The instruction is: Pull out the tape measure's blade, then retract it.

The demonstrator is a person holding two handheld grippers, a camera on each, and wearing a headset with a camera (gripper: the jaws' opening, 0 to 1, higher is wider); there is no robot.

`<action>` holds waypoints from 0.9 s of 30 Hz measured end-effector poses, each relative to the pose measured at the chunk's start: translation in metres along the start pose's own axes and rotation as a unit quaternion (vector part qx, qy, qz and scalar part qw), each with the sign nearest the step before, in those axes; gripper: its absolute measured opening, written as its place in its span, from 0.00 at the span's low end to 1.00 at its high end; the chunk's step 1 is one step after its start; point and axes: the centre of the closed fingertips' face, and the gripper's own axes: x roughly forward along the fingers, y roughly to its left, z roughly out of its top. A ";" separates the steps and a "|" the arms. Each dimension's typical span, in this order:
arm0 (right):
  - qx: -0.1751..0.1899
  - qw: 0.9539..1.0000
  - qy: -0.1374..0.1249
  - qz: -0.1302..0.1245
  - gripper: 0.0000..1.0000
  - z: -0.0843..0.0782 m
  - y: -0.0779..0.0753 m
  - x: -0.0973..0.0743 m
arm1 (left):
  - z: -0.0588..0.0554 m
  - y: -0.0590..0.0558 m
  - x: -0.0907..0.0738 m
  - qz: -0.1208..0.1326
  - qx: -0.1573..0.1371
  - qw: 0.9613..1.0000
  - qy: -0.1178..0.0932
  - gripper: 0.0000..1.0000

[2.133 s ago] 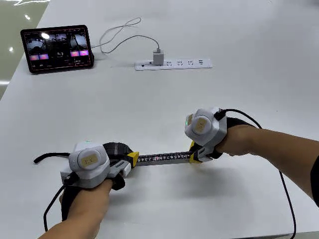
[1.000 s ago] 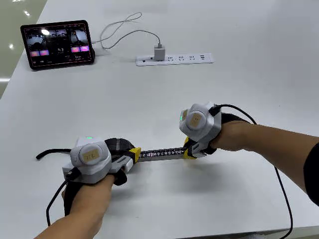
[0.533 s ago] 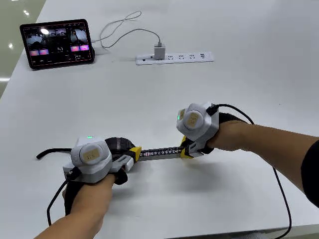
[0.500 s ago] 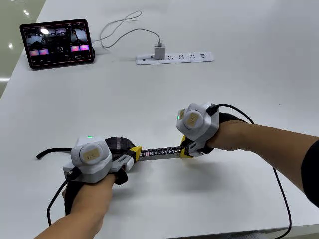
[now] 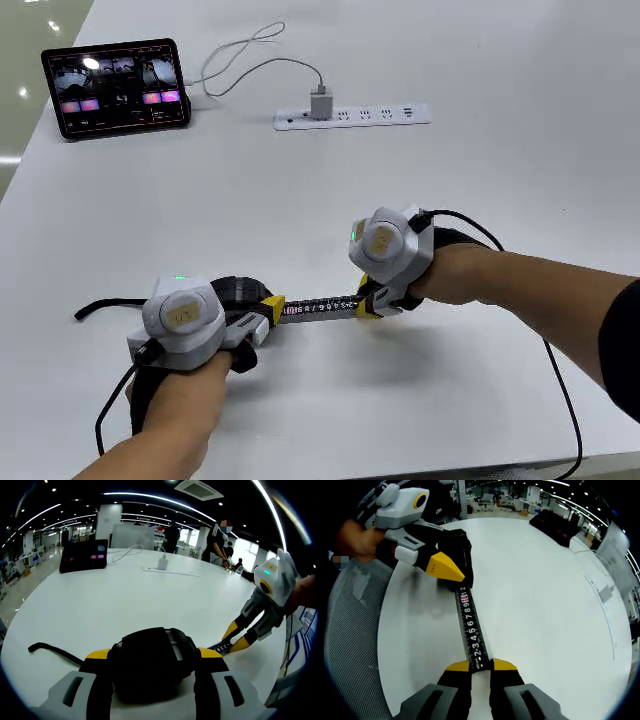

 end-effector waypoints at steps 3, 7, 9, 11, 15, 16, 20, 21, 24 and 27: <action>0.001 1.000 -0.001 0.000 0.09 0.001 0.000 0.001 | 0.000 0.000 0.000 0.000 0.000 1.000 -0.001 0.62; 0.001 1.000 -0.002 0.001 0.09 0.003 0.001 0.001 | 0.000 0.000 0.000 -0.001 0.001 1.000 0.000 0.62; 0.001 1.000 -0.003 0.000 0.09 0.004 0.001 0.001 | 0.000 0.000 0.000 -0.001 0.001 1.000 0.000 0.62; 0.001 1.000 -0.003 0.001 0.09 0.004 0.001 0.002 | 0.000 0.000 0.000 -0.001 0.001 1.000 0.001 0.62; 0.001 1.000 -0.004 0.001 0.09 0.006 0.001 0.002 | 0.000 0.000 0.000 0.000 0.006 1.000 0.001 0.62; 0.001 1.000 -0.004 0.001 0.09 0.006 0.001 0.002 | 0.000 0.000 0.000 0.000 0.005 1.000 0.002 0.62; 0.001 1.000 -0.005 0.002 0.09 0.007 0.002 0.003 | 0.000 0.000 0.001 -0.001 0.002 1.000 0.003 0.61; 0.000 1.000 -0.005 0.002 0.09 0.008 0.002 0.003 | 0.000 0.000 0.001 -0.002 0.002 1.000 0.002 0.61; 0.001 1.000 -0.008 0.002 0.09 0.008 0.001 0.004 | 0.000 0.001 0.001 -0.004 0.000 1.000 -0.001 0.61; 0.002 1.000 -0.010 0.003 0.09 0.009 0.002 0.004 | 0.001 0.001 0.001 -0.006 -0.003 1.000 -0.003 0.61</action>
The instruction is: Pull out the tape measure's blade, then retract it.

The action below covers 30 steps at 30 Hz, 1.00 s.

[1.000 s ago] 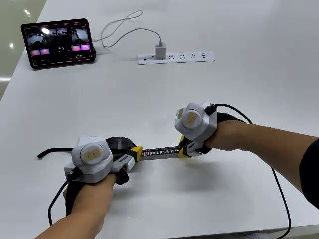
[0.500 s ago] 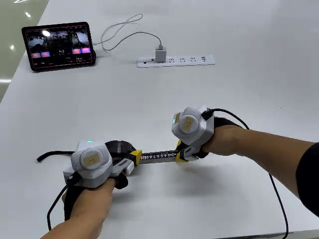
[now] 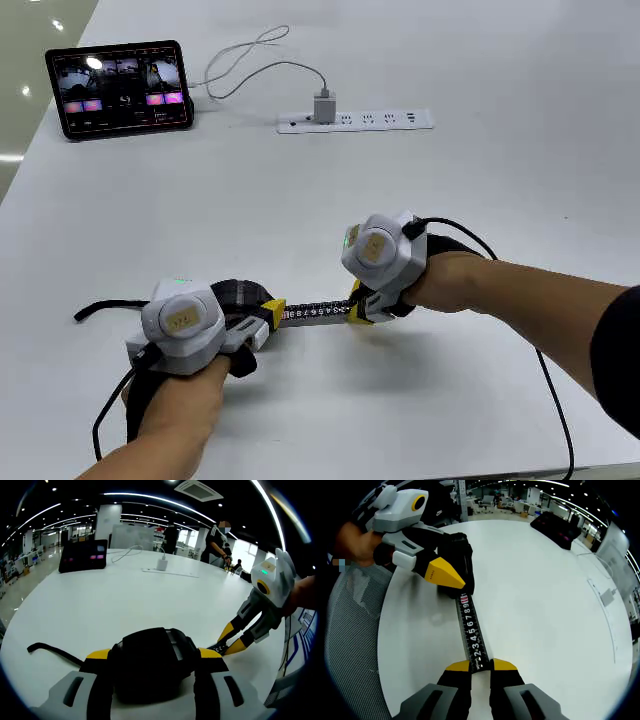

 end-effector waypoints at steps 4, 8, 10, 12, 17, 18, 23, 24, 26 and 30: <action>-0.001 1.000 -0.006 0.000 0.09 0.004 0.001 0.001 | 0.001 0.001 0.000 -0.005 -0.009 1.000 0.000 0.61; -0.002 1.000 -0.009 0.001 0.09 0.008 0.003 0.003 | 0.001 0.001 0.000 -0.006 -0.010 1.000 -0.001 0.61; -0.003 1.000 -0.011 0.001 0.09 0.009 0.003 0.003 | 0.001 0.001 0.000 -0.008 -0.010 1.000 -0.001 0.61; -0.001 1.000 -0.013 0.002 0.09 0.010 0.003 0.004 | 0.001 0.000 -0.001 -0.008 -0.009 1.000 -0.002 0.61; -0.001 1.000 -0.015 0.004 0.09 0.013 0.004 0.006 | 0.001 0.000 -0.001 -0.010 -0.007 1.000 -0.003 0.61; -0.001 1.000 -0.016 0.004 0.09 0.014 0.004 0.006 | 0.001 0.000 -0.001 -0.011 -0.008 1.000 -0.003 0.61; -0.002 1.000 -0.022 0.006 0.09 0.019 0.005 0.008 | 0.001 0.000 -0.002 -0.013 -0.010 1.000 -0.004 0.61; -0.002 1.000 -0.022 0.006 0.09 0.019 0.005 0.008 | 0.000 0.000 -0.002 -0.013 -0.009 1.000 -0.004 0.61; -0.003 1.000 -0.023 0.007 0.09 0.020 0.005 0.009 | 0.000 0.000 -0.002 -0.013 -0.008 1.000 -0.005 0.61; 0.000 1.000 -0.024 0.007 0.10 0.022 0.005 0.009 | 0.001 0.000 -0.002 -0.012 -0.010 1.000 -0.006 0.61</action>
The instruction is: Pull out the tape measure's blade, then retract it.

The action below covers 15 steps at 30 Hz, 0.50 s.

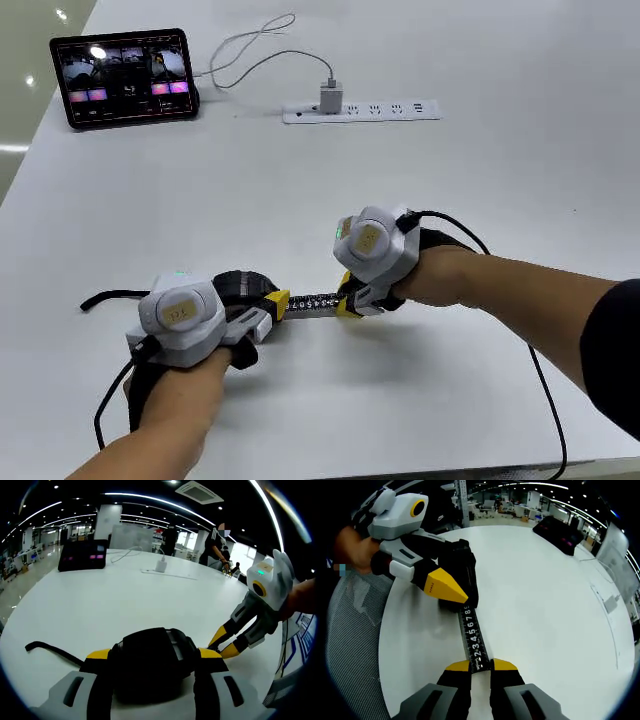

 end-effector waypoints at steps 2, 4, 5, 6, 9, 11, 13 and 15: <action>0.002 1.000 -0.002 0.001 0.10 0.001 0.001 0.000 | 0.000 0.000 0.000 0.000 -0.001 1.000 -0.001 0.61; 0.005 1.000 -0.004 0.002 0.10 0.002 0.001 0.001 | 0.000 0.000 0.000 -0.001 -0.001 1.000 -0.001 0.61; 0.005 1.000 -0.005 0.003 0.10 0.002 0.001 0.001 | 0.000 0.000 0.000 -0.001 -0.002 1.000 -0.001 0.61; 0.006 1.000 -0.005 0.003 0.10 0.003 0.002 0.001 | 0.000 0.000 0.000 -0.001 -0.002 1.000 0.000 0.61; 0.007 1.000 -0.009 0.004 0.10 0.005 0.002 0.002 | 0.000 0.000 0.000 -0.002 -0.003 1.000 0.001 0.61; 0.012 1.000 -0.013 0.006 0.10 0.006 0.003 0.003 | 0.000 0.001 0.000 -0.002 -0.004 1.000 0.002 0.61; 0.029 0.999 -0.024 0.010 0.10 0.008 0.002 0.003 | 0.000 0.001 0.000 -0.001 -0.003 1.000 0.001 0.61; 0.029 0.999 -0.028 0.012 0.10 0.008 0.003 0.003 | 0.000 0.001 0.001 -0.001 -0.004 1.000 0.000 0.61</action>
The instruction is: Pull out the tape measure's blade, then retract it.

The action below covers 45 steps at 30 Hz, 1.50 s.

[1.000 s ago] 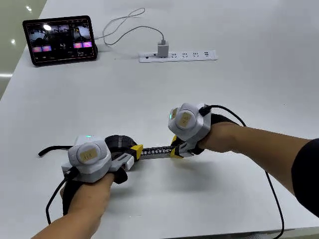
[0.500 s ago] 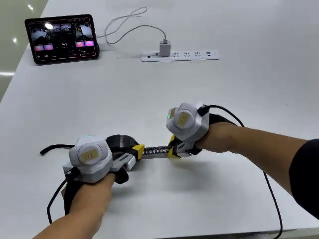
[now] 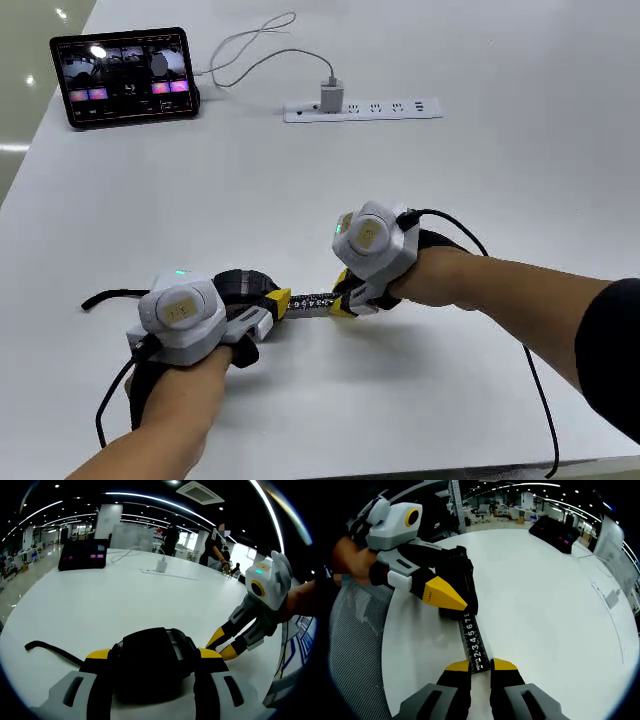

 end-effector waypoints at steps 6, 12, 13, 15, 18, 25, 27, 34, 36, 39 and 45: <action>-0.008 1.000 -0.011 0.003 0.10 0.003 0.002 0.002 | 0.000 -0.001 -0.001 -0.001 0.001 1.000 0.000 0.61; -0.021 1.000 -0.017 0.004 0.10 0.007 0.004 0.005 | 0.000 -0.001 -0.001 -0.001 0.001 1.000 -0.001 0.61; -0.022 1.000 -0.016 0.005 0.10 0.007 0.004 0.005 | 0.000 -0.001 -0.001 -0.001 0.001 1.000 0.000 0.61; -0.026 1.000 -0.017 0.004 0.10 0.008 0.003 0.005 | 0.000 -0.001 -0.001 -0.001 0.002 1.000 0.000 0.61; -0.034 0.999 -0.020 0.004 0.10 0.011 0.004 0.007 | 0.000 -0.001 0.000 -0.002 0.004 1.000 -0.001 0.61; -0.037 0.999 -0.023 0.005 0.10 0.017 0.005 0.011 | -0.001 -0.001 -0.001 -0.004 0.003 1.000 0.000 0.61; -0.036 0.999 -0.022 0.006 0.10 0.019 0.006 0.012 | -0.001 -0.001 0.000 -0.003 0.003 1.000 0.000 0.61; -0.036 0.999 -0.024 0.006 0.10 0.022 0.007 0.014 | -0.001 -0.002 -0.001 -0.004 0.003 1.000 -0.001 0.62; -0.036 0.999 -0.022 0.006 0.10 0.023 0.007 0.015 | -0.001 -0.002 0.000 -0.004 0.004 1.000 -0.001 0.62; -0.037 0.999 -0.022 0.004 0.10 0.025 0.007 0.016 | -0.001 -0.002 0.000 -0.004 0.002 1.000 -0.001 0.62; -0.042 0.999 -0.022 0.005 0.10 0.029 0.009 0.020 | -0.001 -0.002 -0.001 -0.005 0.001 1.000 0.001 0.61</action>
